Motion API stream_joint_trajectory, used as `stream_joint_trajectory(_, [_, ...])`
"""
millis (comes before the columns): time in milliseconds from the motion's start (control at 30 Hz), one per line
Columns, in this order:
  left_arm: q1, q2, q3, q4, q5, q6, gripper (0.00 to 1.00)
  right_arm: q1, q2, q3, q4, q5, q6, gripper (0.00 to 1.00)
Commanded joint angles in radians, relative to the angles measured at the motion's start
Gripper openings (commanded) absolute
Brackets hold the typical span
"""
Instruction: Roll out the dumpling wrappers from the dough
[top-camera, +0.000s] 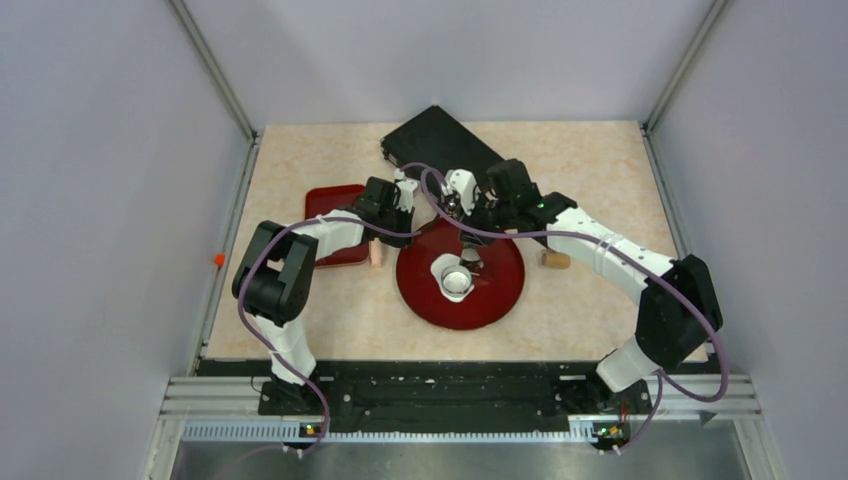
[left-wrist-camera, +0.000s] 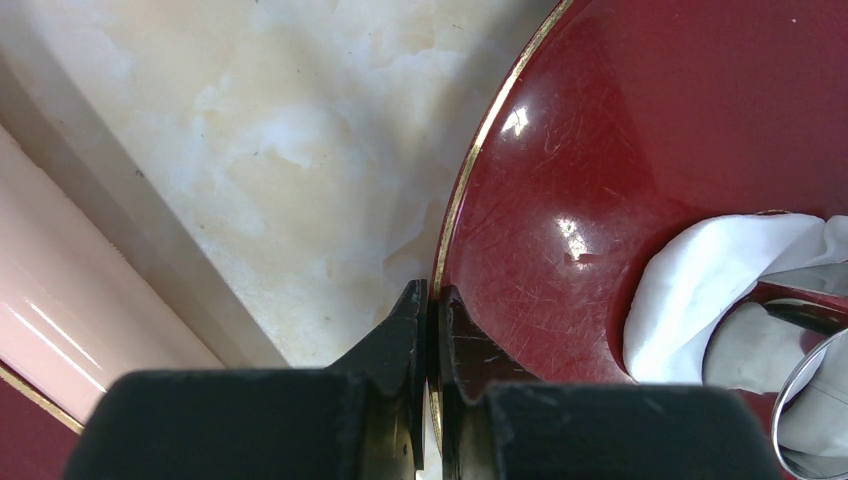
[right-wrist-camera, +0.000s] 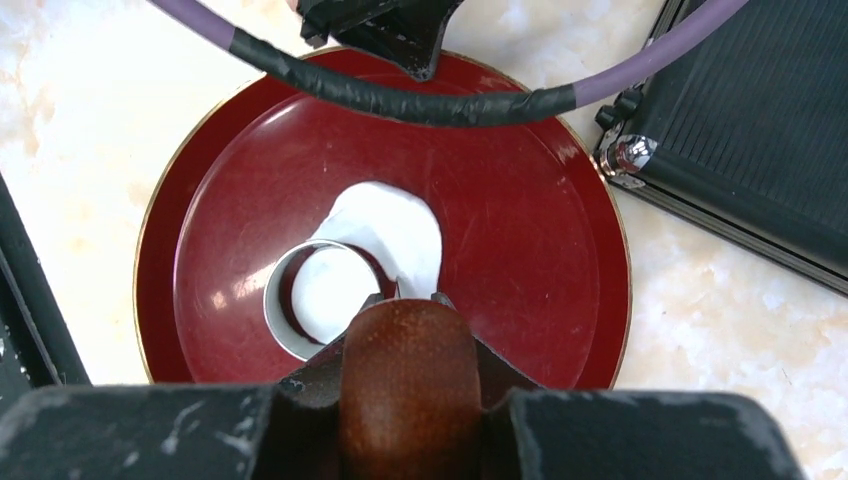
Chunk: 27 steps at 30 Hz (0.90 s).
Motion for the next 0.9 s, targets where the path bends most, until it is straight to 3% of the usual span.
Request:
stream_joint_trajectory(0, [0.013,-0.036,-0.015,0.024,-0.051,0.007,0.00,-0.007,0.064,0.060,0.095,0.126,-0.049,0.00])
stream_joint_trajectory(467, [0.012,-0.038,-0.018,0.027,-0.044,0.011,0.00,0.013,0.176,0.213,0.106,0.091,-0.042,0.00])
stream_joint_trajectory(733, [0.013,-0.041,-0.020,0.030,-0.045,0.010,0.00,0.049,0.140,0.226,0.166,0.203,-0.077,0.00])
stream_joint_trajectory(867, [0.013,-0.040,-0.021,0.031,-0.046,0.010,0.00,0.052,0.100,0.266,0.118,0.196,-0.073,0.00])
